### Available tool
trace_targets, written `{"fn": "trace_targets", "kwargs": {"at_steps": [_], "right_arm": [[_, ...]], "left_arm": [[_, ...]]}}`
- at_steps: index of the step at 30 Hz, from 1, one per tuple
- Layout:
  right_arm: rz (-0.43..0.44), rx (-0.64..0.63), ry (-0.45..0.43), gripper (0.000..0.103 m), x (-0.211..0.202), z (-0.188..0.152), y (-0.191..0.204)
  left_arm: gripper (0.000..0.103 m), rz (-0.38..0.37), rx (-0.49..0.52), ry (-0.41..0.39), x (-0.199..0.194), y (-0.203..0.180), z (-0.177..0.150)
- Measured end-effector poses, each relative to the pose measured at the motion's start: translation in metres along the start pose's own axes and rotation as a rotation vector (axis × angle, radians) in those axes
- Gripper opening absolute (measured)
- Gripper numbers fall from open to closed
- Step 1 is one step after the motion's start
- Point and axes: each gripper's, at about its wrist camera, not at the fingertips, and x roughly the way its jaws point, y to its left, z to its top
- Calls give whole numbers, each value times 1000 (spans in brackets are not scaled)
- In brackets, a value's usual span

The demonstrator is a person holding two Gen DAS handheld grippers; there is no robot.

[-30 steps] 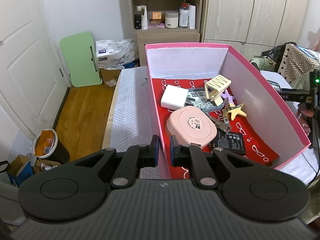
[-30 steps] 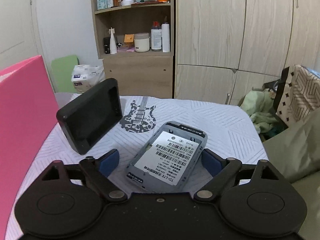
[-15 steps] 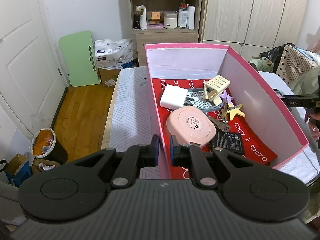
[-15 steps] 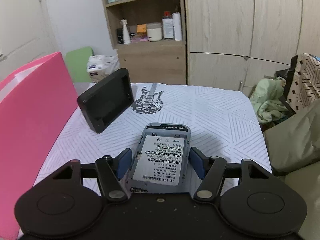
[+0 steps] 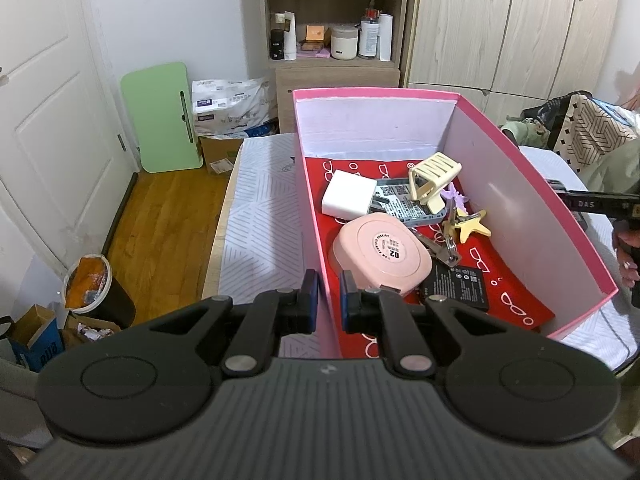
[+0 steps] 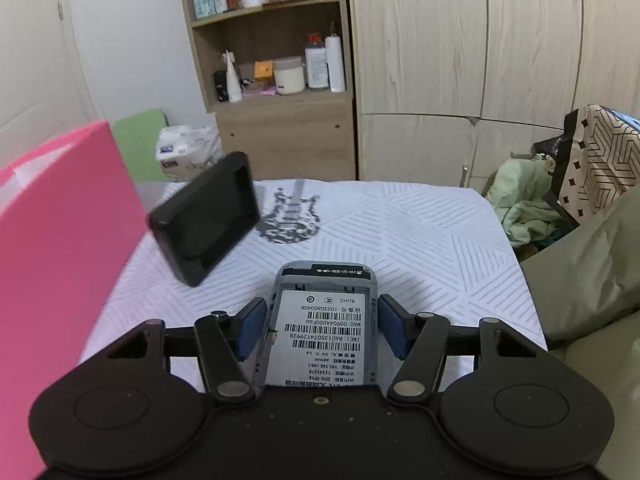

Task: Organize rigid objects
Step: 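Carry the grey router into the box and release it with the right gripper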

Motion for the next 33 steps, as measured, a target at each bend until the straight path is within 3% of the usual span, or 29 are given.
{"fn": "trace_targets", "kwargs": {"at_steps": [7,14,18,23,28,33], "right_arm": [[42,32,-116,66,-50,3,14],[241,-52,-177,66,-113,33,64],[397,-116,-103,66,-120,53,104],[546,-167,72,66,-92,61,156],[591,-182,237,66,-50,55,193],[587,-197,305,66,-20,60,217]], "left_arm": [[10,1,-11,-7,-2,0,-1],[10,-27,-32,-4,-3,5,0],[10,-30,-32,-18,-4,5,-3],[10,-49,-49,-24,-4,10,-4],[10,-56,-45,-23,-4,11,-3],[10,-79,-56,-24,-3,16,-4]]}}
